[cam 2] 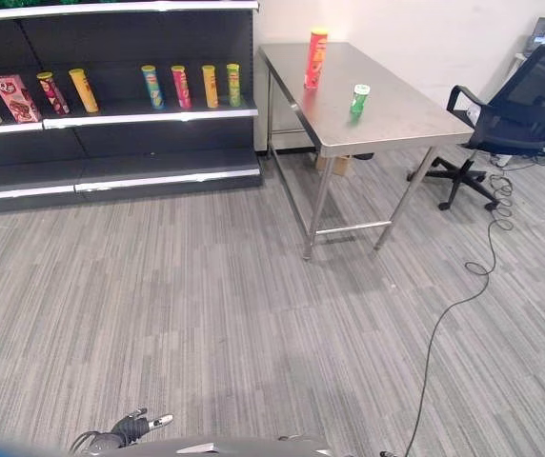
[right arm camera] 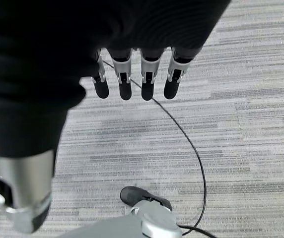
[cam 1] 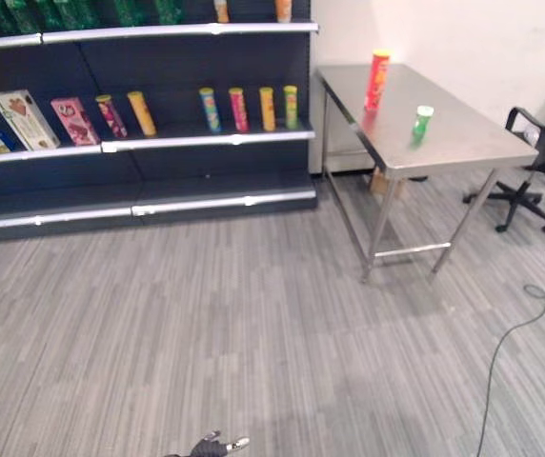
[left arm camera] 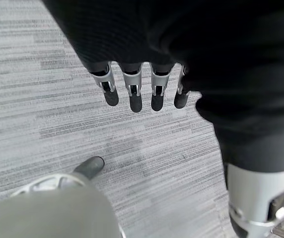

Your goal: Put the goods on the table back onto the shelves and tidy them up.

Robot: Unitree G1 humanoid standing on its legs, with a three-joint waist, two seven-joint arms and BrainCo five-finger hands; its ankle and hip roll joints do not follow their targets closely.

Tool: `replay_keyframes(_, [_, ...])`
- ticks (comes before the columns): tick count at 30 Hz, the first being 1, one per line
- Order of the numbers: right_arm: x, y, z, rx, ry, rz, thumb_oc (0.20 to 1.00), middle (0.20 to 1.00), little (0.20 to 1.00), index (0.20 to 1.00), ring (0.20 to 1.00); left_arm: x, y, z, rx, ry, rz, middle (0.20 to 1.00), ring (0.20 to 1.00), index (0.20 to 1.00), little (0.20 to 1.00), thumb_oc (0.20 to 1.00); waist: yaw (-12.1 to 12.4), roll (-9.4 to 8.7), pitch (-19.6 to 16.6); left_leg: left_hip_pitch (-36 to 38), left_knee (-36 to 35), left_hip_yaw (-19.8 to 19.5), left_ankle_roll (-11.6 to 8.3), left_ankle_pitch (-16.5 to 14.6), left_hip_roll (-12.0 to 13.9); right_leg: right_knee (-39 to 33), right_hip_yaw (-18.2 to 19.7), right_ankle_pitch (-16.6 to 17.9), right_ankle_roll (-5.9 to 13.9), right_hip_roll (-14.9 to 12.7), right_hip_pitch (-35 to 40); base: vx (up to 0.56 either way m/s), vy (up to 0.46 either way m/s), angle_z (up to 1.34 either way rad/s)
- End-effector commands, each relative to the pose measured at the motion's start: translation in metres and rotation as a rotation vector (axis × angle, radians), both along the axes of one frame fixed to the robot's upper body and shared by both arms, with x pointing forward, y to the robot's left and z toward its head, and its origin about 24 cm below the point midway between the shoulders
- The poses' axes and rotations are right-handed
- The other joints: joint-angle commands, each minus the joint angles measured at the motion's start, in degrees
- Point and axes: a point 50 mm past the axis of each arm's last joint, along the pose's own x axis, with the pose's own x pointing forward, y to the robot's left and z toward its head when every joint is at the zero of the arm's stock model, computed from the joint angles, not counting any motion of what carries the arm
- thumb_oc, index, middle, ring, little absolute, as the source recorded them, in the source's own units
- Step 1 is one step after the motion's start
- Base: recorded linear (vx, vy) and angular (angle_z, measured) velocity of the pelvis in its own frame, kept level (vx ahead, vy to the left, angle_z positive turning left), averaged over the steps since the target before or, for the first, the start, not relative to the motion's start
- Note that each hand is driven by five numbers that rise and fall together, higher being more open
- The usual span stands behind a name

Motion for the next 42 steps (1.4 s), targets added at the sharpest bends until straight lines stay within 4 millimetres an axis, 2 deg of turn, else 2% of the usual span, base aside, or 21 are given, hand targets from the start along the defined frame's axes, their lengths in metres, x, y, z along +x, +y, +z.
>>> replay_keyframes(1, [0.020,-0.007,0.004,-0.037,-0.025,0.062,1.000,1.000,1.000,1.000,1.000,0.021,0.011,0.007,0.039,-0.049,-0.051,1.000,1.000,1.000,1.000,1.000,-0.50,-0.63,0.05,-0.46,-1.77,-1.96,-5.01,4.79,2.88,-2.61,0.01,0.23,5.51,-3.26,1.14,0.00,0.000,0.00])
replay_keyframes(9, [0.023,-0.008,0.004,-0.045,-0.027,0.083,1.000,1.000,1.000,1.000,1.000,0.010,0.006,0.002,0.046,0.009,-0.107,1.000,1.000,1.000,1.000,1.000,-0.65,-0.23,0.14,-0.28,-1.53,-1.95,-4.79,4.36,2.56,-2.63,0.16,0.27,5.53,-3.52,1.33,0.00,0.010,-0.03])
replay_keyframes(30, [0.027,-0.007,0.005,-0.046,-0.024,0.107,1.000,1.000,1.000,1.000,1.000,0.007,0.009,0.002,0.081,0.029,-0.123,1.000,1.000,1.000,1.000,1.000,-0.51,-0.48,0.68,-0.22,-3.66,-2.58,-3.79,4.38,1.30,-2.36,1.81,1.72,6.50,-4.13,-0.91,0.00,0.019,-0.01])
replay_keyframes(39, [0.043,-0.006,0.007,-0.052,-0.055,0.136,1.000,1.000,1.000,1.000,1.000,0.010,0.011,0.003,0.096,0.024,-0.128,1.000,1.000,1.000,1.000,1.000,0.10,-0.62,1.55,-1.83,-3.62,-3.12,-2.13,3.22,-0.86,-0.99,3.44,3.01,7.90,-5.92,-3.97,0.00,0.093,-0.05])
replay_keyframes(41, [0.051,-0.009,0.010,-0.058,-0.075,0.151,1.000,1.000,1.000,1.000,1.000,0.016,0.012,0.005,0.103,0.012,-0.139,1.000,1.000,1.000,1.000,1.000,0.36,-0.37,2.49,-2.55,-3.30,-2.79,-0.93,2.34,-1.92,4.29,3.64,2.42,8.77,-7.57,-7.19,-0.02,0.158,-0.09])
replay_keyframes(42, [0.052,-0.009,0.010,-0.058,-0.075,0.151,1.000,1.000,1.000,1.000,1.000,0.016,0.012,0.005,0.103,0.012,-0.139,1.000,1.000,1.000,1.000,1.000,0.39,-0.37,2.46,-2.59,-3.29,-2.76,-0.92,2.33,-1.94,4.40,3.69,2.37,8.78,-7.59,-7.30,0.00,0.146,-0.15])
